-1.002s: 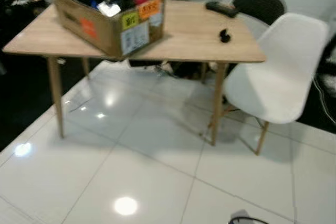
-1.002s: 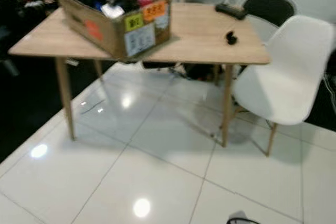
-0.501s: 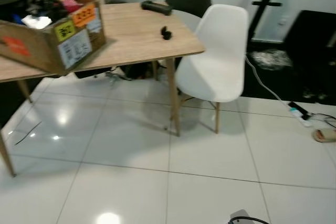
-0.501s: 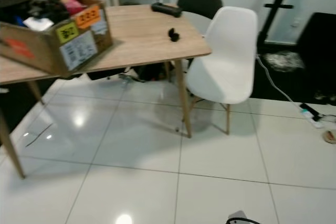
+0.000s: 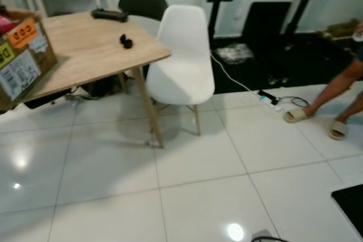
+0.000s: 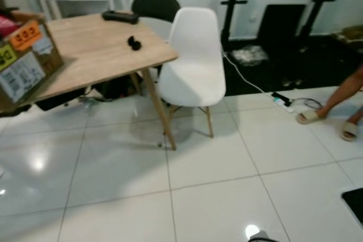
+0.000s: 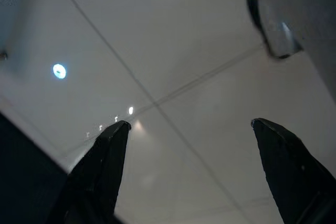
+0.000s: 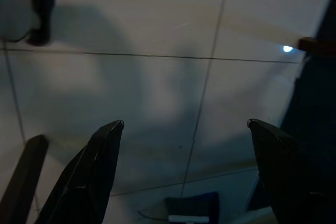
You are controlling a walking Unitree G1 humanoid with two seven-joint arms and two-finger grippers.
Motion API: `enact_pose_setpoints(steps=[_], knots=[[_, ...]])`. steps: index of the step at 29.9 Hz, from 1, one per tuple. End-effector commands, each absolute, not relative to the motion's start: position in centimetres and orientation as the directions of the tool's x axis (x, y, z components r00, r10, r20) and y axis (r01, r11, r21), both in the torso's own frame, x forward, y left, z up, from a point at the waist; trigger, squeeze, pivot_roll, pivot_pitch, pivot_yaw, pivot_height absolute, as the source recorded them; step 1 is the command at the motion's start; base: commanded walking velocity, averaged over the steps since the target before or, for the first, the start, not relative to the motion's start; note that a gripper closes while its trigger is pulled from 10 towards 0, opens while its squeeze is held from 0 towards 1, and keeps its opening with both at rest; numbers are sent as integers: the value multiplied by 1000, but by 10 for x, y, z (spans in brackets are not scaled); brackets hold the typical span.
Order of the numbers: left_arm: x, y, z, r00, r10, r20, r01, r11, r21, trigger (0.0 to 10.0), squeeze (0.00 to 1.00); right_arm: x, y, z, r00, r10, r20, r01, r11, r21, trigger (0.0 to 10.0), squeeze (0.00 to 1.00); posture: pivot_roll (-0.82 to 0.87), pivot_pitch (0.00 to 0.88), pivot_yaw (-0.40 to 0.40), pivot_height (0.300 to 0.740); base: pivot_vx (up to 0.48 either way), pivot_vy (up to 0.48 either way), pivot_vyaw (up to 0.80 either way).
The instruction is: Picking trash to rubbish bin
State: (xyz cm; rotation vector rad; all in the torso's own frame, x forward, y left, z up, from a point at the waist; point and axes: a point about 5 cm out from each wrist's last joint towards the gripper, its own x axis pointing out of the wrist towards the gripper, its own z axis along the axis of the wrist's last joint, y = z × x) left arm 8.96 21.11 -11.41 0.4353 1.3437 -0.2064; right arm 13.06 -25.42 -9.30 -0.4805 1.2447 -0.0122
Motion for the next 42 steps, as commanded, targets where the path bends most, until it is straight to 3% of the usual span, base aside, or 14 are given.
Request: enact_pose_setpoints(steps=[1,42], knots=[[86,197,-117,214,52,-975,398,907,136,10000,0,126,-248,-96,322,-251,-913,-261,903,-340,10000,0,-22,60,-22,740,0,0,-800],[94,201,-115,233,59,-971,403,903,151,10000,0,122,-235,-101,315,-229,-921,-276,906,-320,10000,0,-12,63,-22,740,0,0,-800]])
